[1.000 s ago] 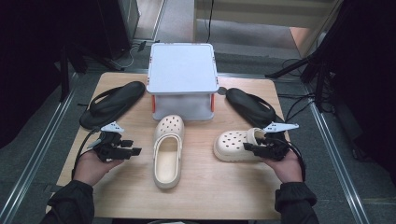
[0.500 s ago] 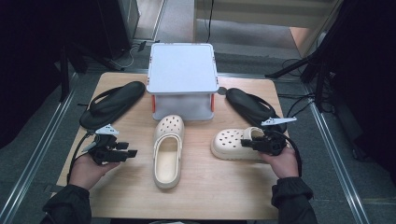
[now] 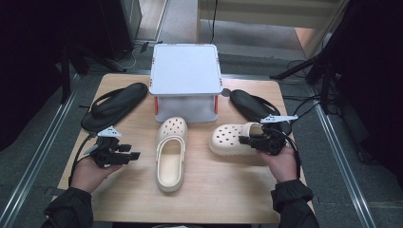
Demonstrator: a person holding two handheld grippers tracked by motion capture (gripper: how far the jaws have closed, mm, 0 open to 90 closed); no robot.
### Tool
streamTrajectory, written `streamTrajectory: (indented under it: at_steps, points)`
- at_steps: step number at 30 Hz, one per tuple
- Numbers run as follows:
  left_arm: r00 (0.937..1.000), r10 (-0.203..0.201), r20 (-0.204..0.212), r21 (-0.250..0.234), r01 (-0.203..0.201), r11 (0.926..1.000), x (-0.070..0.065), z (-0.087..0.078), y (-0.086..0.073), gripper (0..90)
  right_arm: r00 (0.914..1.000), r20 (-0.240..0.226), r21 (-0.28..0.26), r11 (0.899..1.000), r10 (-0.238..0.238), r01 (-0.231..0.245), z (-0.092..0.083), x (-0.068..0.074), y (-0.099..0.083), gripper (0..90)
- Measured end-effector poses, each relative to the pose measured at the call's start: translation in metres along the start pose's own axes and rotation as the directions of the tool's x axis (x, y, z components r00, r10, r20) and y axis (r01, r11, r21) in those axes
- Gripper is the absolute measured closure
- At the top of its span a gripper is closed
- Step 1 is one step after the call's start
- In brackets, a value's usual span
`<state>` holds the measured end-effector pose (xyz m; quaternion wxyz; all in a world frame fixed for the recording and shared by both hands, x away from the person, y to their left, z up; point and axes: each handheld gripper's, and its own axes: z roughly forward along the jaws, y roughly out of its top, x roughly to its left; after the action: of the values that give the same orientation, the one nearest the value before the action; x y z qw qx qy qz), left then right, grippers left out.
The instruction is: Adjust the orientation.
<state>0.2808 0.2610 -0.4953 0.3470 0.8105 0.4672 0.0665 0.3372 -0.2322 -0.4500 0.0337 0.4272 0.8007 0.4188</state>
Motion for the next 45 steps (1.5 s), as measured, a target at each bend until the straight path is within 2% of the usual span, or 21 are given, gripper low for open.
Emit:
streamTrajectory:
  at_steps: [9,15,23,28,35,38,41,45]
  points:
    - [0.9999,0.012,0.005,-0.009,-0.011,0.9999,0.0,0.0,0.002,45.5,0.9998,-0.018,0.013,1.0,-0.011,0.012,0.034,0.022,0.024,76.4]
    - [0.9998,0.017,0.014,-0.008,-0.017,0.9998,0.001,0.002,0.004,45.5,1.0,-0.004,0.016,1.0,0.004,-0.004,0.047,0.029,0.033,76.3]
    - [0.9993,0.028,0.024,0.0,-0.028,0.9996,-0.001,0.004,0.007,45.5,0.999,0.002,0.015,0.999,0.046,-0.046,0.058,0.027,0.033,75.9]
    - [0.9991,0.034,0.026,-0.002,-0.034,0.9994,-0.001,0.005,0.008,45.5,0.9986,0.007,0.043,0.998,0.053,-0.053,0.069,0.027,0.029,75.0]
    - [0.999,0.035,0.026,-0.001,-0.035,0.9994,-0.001,0.006,0.008,45.5,0.9969,0.007,0.038,0.996,0.078,-0.078,0.072,0.018,0.025,71.5]
    - [0.9988,0.037,0.032,0.002,-0.037,0.9993,-0.001,0.006,0.008,45.5,0.9983,0.008,0.04,0.998,0.058,-0.058,0.072,0.018,0.025,68.8]
    - [0.9989,0.036,0.03,0.001,-0.036,0.9994,-0.001,0.006,0.008,45.5,0.9993,0.03,0.046,0.999,0.021,-0.022,0.071,0.022,0.025,64.6]
    - [0.999,0.034,0.03,0.003,-0.034,0.9994,0.0,0.006,0.008,45.5,0.9988,0.046,0.046,0.999,-0.014,0.012,0.061,0.025,0.026,60.7]
